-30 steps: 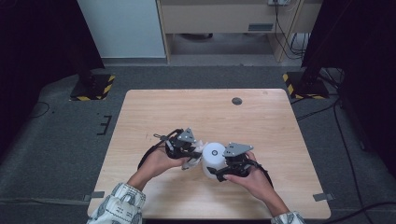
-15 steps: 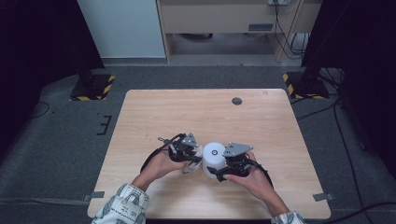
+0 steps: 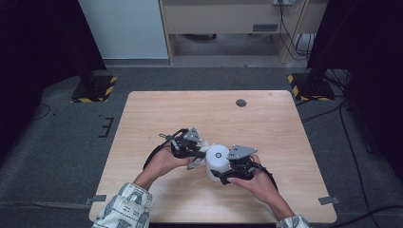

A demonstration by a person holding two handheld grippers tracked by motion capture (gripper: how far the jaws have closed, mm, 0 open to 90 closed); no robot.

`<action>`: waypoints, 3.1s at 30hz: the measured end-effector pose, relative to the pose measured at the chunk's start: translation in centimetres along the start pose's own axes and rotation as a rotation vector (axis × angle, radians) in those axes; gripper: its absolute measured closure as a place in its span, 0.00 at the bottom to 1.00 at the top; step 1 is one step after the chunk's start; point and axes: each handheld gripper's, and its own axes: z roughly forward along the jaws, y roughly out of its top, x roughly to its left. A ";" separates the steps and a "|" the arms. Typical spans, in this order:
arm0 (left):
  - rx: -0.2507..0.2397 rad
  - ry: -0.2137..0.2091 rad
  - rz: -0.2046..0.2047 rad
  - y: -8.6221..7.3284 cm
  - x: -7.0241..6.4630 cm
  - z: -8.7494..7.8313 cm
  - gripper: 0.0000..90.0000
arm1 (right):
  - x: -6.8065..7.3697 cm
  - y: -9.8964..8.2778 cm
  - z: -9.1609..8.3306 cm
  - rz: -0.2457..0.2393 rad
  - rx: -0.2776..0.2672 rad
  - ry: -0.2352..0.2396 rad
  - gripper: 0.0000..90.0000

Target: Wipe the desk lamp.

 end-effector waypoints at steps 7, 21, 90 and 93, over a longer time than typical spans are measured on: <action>0.034 -0.005 -0.014 -0.4 0.5 2.0 0.84 | 0.0 0.0 0.0 0.000 0.000 -0.001 0.10; 0.058 -0.009 -0.028 -1.8 0.3 3.4 0.84 | 0.0 0.0 0.0 -0.004 0.000 -0.002 0.10; 0.025 0.018 -0.019 -2.4 -1.8 1.0 0.84 | -0.1 0.1 0.2 0.001 0.007 -0.017 0.10; 0.011 0.014 -0.027 -2.4 -1.6 0.8 0.84 | -0.2 0.1 0.2 0.000 0.006 -0.017 0.10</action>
